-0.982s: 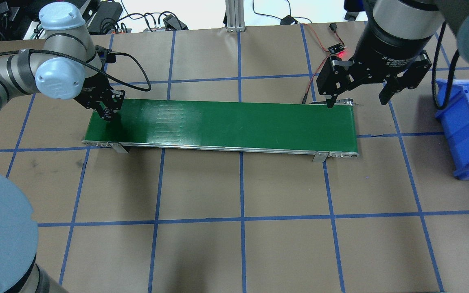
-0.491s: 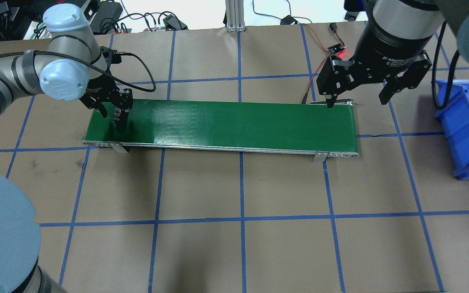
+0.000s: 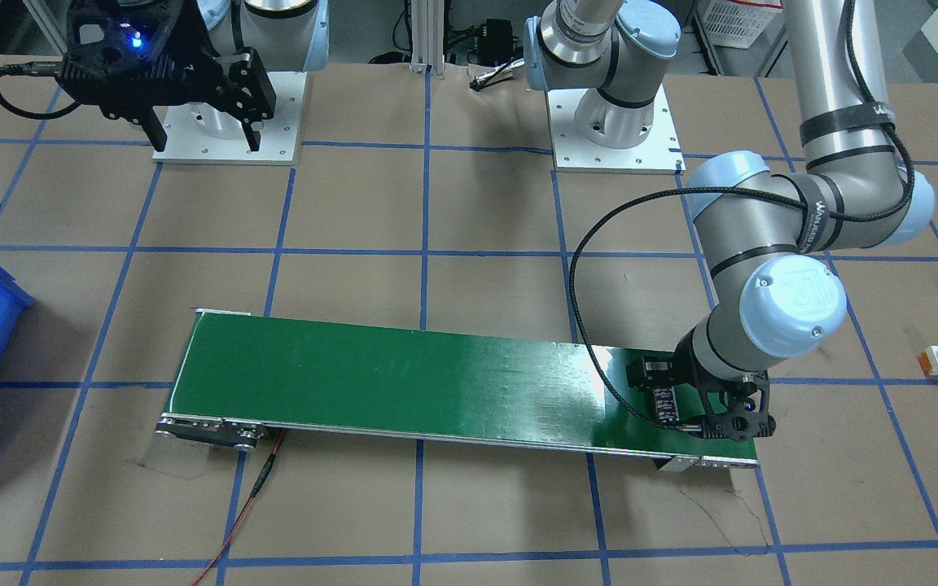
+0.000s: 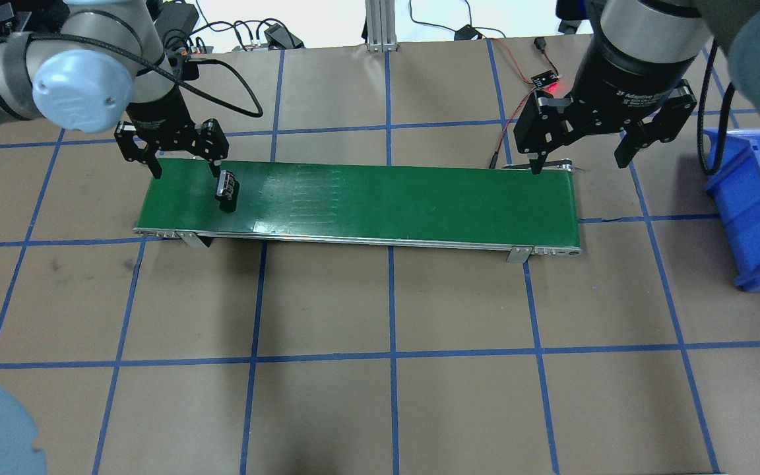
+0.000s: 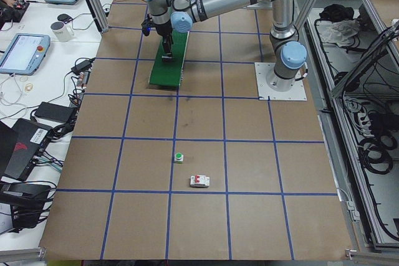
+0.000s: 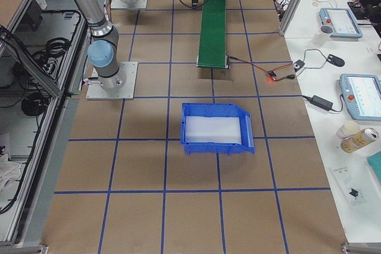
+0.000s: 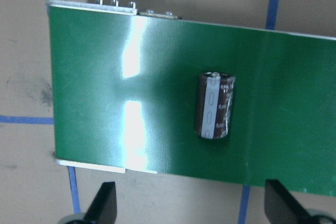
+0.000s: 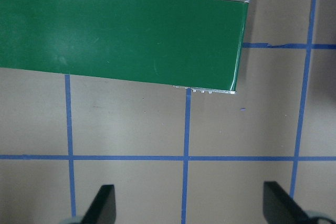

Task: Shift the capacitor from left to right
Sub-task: 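Lower the capacitor onto the green belt and open the left gripper, then raise the left gripper away while the right gripper moves over the belt's far end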

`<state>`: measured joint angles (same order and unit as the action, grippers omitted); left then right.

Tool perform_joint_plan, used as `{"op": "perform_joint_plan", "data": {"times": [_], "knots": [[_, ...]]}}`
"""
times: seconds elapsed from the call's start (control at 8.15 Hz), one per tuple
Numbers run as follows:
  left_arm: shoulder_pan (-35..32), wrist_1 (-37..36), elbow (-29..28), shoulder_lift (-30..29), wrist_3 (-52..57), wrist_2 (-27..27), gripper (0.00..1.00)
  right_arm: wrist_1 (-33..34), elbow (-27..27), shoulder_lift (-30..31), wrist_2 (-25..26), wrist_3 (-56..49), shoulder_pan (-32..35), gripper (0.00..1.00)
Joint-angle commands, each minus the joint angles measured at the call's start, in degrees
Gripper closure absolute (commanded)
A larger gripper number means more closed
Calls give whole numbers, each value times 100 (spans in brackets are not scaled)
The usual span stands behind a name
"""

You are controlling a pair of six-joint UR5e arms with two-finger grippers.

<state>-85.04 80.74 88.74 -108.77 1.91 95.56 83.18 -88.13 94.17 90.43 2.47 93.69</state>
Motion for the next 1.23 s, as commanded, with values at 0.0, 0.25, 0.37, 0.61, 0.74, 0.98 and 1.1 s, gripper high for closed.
{"op": "perform_joint_plan", "data": {"times": [0.0, 0.25, 0.37, 0.61, 0.74, 0.98, 1.1], "knots": [[-143, 749, -322, 941, -68, -64, 0, -48, -2, -301, 430, 26, 0, 0], [-468, 759, -331, 1374, -390, -369, 0, 188, -28, -905, 353, 70, 0, 0], [-521, 750, -358, 1410, -532, -693, 0, 442, -220, -1440, 326, 148, 9, 0], [-566, 803, -349, 1717, -438, -688, 0, 1321, -467, -1805, 335, 623, 18, 0], [-566, 803, -288, 1805, -428, -679, 0, 1767, -538, -1962, 300, 458, 9, 0], [-566, 750, -288, 1762, -428, -653, 0, 2550, -1036, -1990, -741, 46, -305, 6], [-566, 750, -279, 1771, -428, -653, 0, 2754, -1292, -1990, -1338, -435, -725, 5]]}}
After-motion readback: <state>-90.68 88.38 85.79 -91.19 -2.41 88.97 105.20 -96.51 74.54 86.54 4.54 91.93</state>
